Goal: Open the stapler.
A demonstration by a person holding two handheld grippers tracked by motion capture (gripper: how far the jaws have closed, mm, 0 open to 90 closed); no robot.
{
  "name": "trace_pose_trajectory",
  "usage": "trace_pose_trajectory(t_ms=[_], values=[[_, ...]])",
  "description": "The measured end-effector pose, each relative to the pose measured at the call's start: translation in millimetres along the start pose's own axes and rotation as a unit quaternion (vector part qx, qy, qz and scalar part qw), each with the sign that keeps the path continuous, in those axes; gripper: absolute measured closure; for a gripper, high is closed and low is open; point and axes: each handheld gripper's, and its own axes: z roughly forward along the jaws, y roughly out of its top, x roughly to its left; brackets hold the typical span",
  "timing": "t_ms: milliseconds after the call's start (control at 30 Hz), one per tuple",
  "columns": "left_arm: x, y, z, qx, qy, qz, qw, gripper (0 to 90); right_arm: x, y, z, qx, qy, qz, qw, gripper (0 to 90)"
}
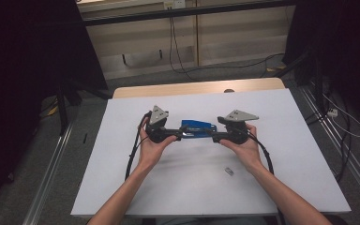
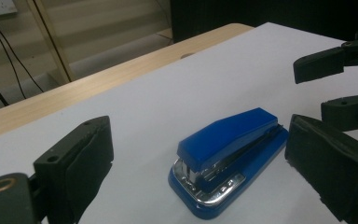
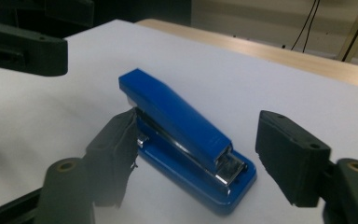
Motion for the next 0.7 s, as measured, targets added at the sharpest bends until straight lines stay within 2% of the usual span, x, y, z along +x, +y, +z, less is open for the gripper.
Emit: trace_pose_trajectory(t_ms=[33, 67, 133, 167, 267, 300, 333, 367, 400, 500, 567, 633, 700], values=[[1.0, -0.8, -0.6, 0.004, 0.000, 0.000, 1.0000, 8.1, 1.6, -1.2, 1.8, 0.009, 0.003, -0.007, 0.9999, 36.6], [2.5, -1.7, -1.0, 0.006, -0.004, -0.005, 1.0000, 8.1, 1.6, -1.2, 1.8, 0.009, 0.003, -0.007, 0.9999, 36.6], [5.1, -4.1, -1.9, 0.011, -0.009, -0.016, 0.9998, 8.1, 2.9, -0.8, 2.0, 0.011, 0.006, -0.017, 0.9998, 44.7], [5.5, -5.3, -2.0, 0.014, -0.007, -0.019, 0.9997, 7.7, 3.5, -0.3, 1.3, 0.008, 0.011, -0.023, 0.9996, 55.6], [5.1, -7.5, -1.2, 0.017, -0.009, -0.008, 0.9998, 7.6, 3.8, 0.2, 0.5, 0.005, 0.017, -0.026, 0.9995, 62.7], [3.5, -8.1, 0.5, 0.020, -0.011, 0.003, 0.9997, 6.8, 3.9, -0.3, 0.7, 0.005, 0.025, -0.027, 0.9993, 69.6], [3.5, -8.1, 0.5, 0.020, -0.011, 0.003, 0.9997, 6.7, 3.9, -0.3, 0.7, 0.005, 0.025, -0.027, 0.9993, 69.6], [2.1, -8.3, 1.1, 0.022, -0.008, 0.011, 0.9997, 6.7, 4.1, -0.6, 0.9, 0.006, 0.027, -0.027, 0.9993, 72.2], [0.9, -8.5, 2.0, 0.024, -0.008, 0.017, 0.9995, 6.7, 3.8, -1.3, 1.3, 0.003, 0.035, -0.025, 0.9991, 78.2], [-2.0, -8.9, 4.3, 0.026, -0.002, 0.022, 0.9994, 6.7, 3.6, -1.7, 1.6, -0.002, 0.040, -0.023, 0.9990, 82.7], [-1.5, -9.8, 4.8, 0.030, -0.001, 0.018, 0.9994, 6.8, 3.4, -2.2, 1.9, -0.010, 0.045, -0.018, 0.9987, 88.6], [-1.2, -9.9, 4.4, 0.036, -0.001, 0.014, 0.9993, 9.4, 3.4, -2.3, 1.8, -0.009, 0.043, -0.019, 0.9988, 90.0], [1.1, -11.0, 3.2, 0.037, -0.012, 0.005, 0.9992, 12.6, 3.2, -2.8, 1.9, -0.008, 0.043, -0.016, 0.9989, 90.0]])
